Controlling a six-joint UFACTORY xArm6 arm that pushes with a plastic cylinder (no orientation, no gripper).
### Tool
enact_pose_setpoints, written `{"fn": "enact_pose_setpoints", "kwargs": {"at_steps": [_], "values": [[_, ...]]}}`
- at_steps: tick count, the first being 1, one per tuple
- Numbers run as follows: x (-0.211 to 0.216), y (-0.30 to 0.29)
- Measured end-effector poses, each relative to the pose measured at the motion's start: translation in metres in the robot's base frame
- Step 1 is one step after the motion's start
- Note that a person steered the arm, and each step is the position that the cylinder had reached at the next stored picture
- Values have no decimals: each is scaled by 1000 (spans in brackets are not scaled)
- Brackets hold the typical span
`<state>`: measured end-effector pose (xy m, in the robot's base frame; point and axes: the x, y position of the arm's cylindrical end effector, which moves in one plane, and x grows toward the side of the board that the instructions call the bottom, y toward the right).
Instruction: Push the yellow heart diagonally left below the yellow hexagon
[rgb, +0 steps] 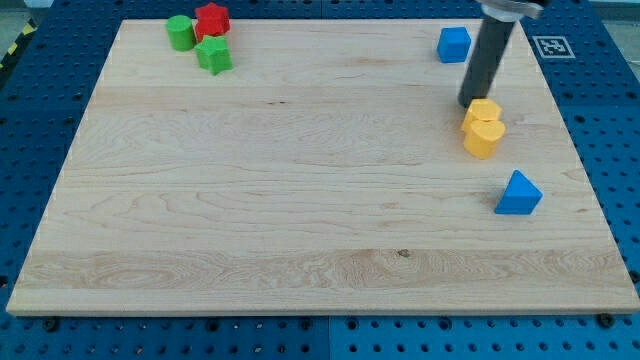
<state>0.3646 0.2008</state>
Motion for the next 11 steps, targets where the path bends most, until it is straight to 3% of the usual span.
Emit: {"fn": "enact_pose_setpoints", "kwargs": {"at_steps": [1, 8, 11], "values": [[4, 21], [-7, -14], [32, 7]]}}
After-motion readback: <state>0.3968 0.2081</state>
